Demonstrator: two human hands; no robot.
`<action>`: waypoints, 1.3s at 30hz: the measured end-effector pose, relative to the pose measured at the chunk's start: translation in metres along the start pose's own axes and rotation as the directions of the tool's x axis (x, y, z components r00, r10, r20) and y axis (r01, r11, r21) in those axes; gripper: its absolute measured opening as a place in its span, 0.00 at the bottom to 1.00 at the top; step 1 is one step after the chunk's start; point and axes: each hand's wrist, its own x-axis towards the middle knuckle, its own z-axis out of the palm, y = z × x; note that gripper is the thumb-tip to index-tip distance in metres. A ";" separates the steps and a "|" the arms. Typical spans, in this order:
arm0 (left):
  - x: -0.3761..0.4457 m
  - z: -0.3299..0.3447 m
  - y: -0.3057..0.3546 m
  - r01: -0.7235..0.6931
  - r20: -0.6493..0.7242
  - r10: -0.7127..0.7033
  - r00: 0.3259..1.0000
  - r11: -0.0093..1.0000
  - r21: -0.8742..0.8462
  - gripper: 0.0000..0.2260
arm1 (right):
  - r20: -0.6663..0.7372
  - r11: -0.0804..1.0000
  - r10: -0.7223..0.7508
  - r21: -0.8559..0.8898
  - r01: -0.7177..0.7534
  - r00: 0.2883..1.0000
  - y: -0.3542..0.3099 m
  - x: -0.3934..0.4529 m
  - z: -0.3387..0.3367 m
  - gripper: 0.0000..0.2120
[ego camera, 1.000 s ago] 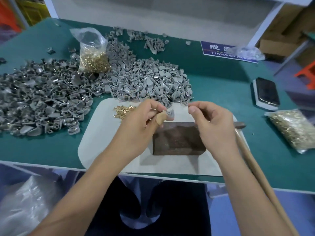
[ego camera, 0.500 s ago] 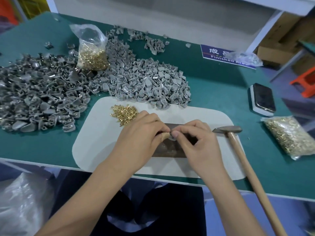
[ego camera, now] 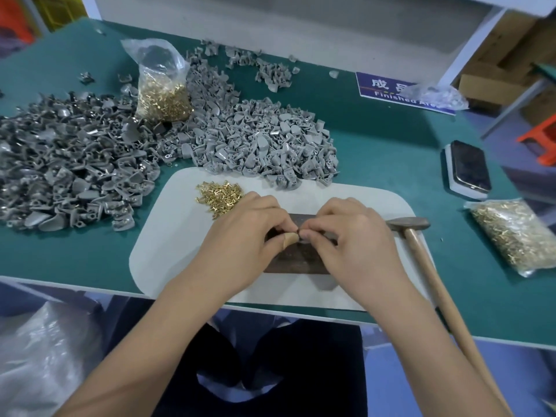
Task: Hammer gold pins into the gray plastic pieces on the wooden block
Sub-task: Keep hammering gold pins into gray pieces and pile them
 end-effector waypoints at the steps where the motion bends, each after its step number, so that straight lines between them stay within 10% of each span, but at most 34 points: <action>1: 0.000 0.000 0.000 -0.001 -0.002 0.001 1.000 1.000 0.000 0.02 | 0.019 0.999 -0.028 -0.024 0.028 0.999 -0.001 0.001 -0.002 0.04; 22: -0.001 0.006 -0.002 -0.004 -0.047 0.005 0.999 0.999 0.038 0.04 | 0.109 0.954 0.146 0.249 -0.169 0.983 0.011 0.001 0.002 0.08; 39: -0.006 0.009 0.004 0.048 -0.061 -0.043 0.997 0.996 0.071 0.03 | -0.096 0.921 0.210 0.353 -0.164 0.973 0.008 -0.019 0.020 0.08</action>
